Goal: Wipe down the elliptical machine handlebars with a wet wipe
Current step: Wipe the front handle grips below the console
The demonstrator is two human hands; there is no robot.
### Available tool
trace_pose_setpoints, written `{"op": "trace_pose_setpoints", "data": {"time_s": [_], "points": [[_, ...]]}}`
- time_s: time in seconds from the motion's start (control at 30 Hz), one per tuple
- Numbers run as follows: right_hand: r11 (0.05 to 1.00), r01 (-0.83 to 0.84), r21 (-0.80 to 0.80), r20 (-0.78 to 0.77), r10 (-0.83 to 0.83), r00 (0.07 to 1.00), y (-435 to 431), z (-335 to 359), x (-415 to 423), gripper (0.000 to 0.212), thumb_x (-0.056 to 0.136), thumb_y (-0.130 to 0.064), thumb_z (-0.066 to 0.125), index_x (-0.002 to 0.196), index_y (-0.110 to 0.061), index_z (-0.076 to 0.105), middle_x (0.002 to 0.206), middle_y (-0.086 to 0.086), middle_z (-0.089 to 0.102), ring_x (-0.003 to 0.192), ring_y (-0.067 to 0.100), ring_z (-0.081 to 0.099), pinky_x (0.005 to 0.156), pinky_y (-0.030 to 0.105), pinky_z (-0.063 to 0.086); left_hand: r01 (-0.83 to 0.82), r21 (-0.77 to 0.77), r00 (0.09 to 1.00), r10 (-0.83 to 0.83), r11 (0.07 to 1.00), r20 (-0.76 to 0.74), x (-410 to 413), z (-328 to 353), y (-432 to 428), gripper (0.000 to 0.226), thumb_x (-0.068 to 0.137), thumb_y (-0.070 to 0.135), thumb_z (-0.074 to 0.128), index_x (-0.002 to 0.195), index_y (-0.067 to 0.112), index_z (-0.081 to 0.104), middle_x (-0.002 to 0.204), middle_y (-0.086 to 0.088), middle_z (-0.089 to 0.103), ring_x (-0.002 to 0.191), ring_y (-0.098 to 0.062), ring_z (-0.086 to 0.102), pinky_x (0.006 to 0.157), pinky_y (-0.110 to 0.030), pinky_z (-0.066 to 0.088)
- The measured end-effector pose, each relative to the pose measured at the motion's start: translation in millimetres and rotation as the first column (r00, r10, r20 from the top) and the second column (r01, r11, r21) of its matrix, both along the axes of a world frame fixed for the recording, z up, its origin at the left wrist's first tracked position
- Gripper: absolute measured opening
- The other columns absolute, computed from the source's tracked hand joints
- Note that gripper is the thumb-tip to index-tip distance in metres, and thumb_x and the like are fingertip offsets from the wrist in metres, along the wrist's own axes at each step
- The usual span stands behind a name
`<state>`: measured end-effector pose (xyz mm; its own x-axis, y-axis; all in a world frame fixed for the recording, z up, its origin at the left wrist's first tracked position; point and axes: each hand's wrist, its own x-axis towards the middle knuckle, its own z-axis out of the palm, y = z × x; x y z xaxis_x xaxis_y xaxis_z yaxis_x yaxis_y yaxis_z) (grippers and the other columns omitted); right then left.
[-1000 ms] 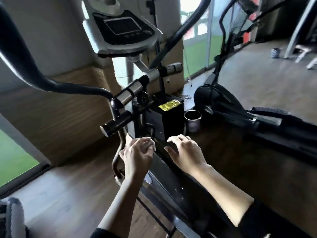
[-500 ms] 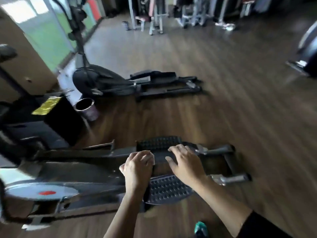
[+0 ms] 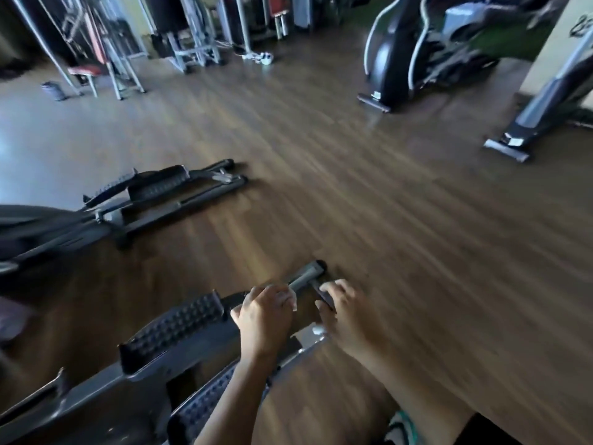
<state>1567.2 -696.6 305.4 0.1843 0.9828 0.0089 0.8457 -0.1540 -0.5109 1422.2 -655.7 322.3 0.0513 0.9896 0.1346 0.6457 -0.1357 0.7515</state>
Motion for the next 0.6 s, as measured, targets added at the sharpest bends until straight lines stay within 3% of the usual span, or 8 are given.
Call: {"op": "trace_pose_setpoints", "data": {"time_s": [0.07,0.13,0.27,0.4,0.5,0.6], "points": [[1.0,0.004,-0.012,0.018,-0.003,1.0,9,-2,49,0.046,0.089,-0.045,0.032,0.11,-0.016,0.06,0.106,0.002,0.059,0.098,0.025,0.058,0.08,0.039,0.048,-0.002,-0.03,1.0,0.002,1.0,-0.001,49,-7,12,0.016,0.067,0.026,0.059,0.076,0.037,0.067,0.068,0.04,0.054,0.083,-0.002,0.058,0.08,-0.037,0.032],[1.0,0.009,-0.006,0.047,-0.009,0.999,18,0,96,0.035,0.093,-0.039,0.039,0.116,-0.019,0.058,0.112,0.0,0.057,0.1,0.023,0.058,0.082,0.036,0.046,0.007,-0.104,1.0,-0.009,0.995,-0.017,99,-11,24,0.015,0.074,0.023,0.066,0.071,0.038,0.069,0.071,0.031,0.054,0.091,-0.008,0.061,0.083,-0.035,0.03],[1.0,-0.013,0.004,0.065,0.013,0.998,43,8,184,0.032,0.098,-0.036,0.043,0.123,-0.02,0.054,0.12,-0.001,0.054,0.105,0.021,0.055,0.079,0.03,0.038,0.067,-0.079,0.998,-0.067,0.995,0.004,188,-8,53,0.04,0.071,0.028,0.067,0.084,0.063,0.053,0.075,0.042,0.056,0.09,-0.005,0.063,0.09,-0.042,0.043],[1.0,-0.006,-0.007,0.062,0.007,0.998,79,9,253,0.034,0.098,-0.036,0.042,0.127,-0.022,0.051,0.123,-0.003,0.053,0.11,0.019,0.054,0.076,0.029,0.035,0.034,-0.027,0.999,-0.033,0.999,0.037,258,-11,86,0.032,0.07,0.016,0.077,0.084,0.043,0.067,0.081,0.025,0.063,0.086,-0.007,0.063,0.085,-0.045,0.047],[1.0,0.009,0.002,0.061,-0.009,0.998,115,0,294,0.035,0.097,-0.04,0.04,0.126,-0.023,0.052,0.122,-0.002,0.054,0.109,0.021,0.055,0.078,0.031,0.039,0.05,-0.004,0.997,-0.05,0.999,0.053,299,-21,125,0.049,0.067,0.027,0.072,0.105,0.051,0.052,0.086,0.025,0.065,0.081,0.001,0.061,0.082,-0.042,0.051],[1.0,-0.011,-0.026,0.079,0.013,0.997,166,-11,334,0.045,0.089,-0.044,0.034,0.124,-0.023,0.053,0.12,-0.001,0.054,0.109,0.025,0.055,0.082,0.033,0.041,0.06,-0.059,0.996,-0.056,0.996,0.076,334,-38,179,0.039,0.063,0.04,0.062,0.099,0.055,0.054,0.078,0.031,0.061,0.084,-0.006,0.066,0.08,-0.046,0.054]]}}
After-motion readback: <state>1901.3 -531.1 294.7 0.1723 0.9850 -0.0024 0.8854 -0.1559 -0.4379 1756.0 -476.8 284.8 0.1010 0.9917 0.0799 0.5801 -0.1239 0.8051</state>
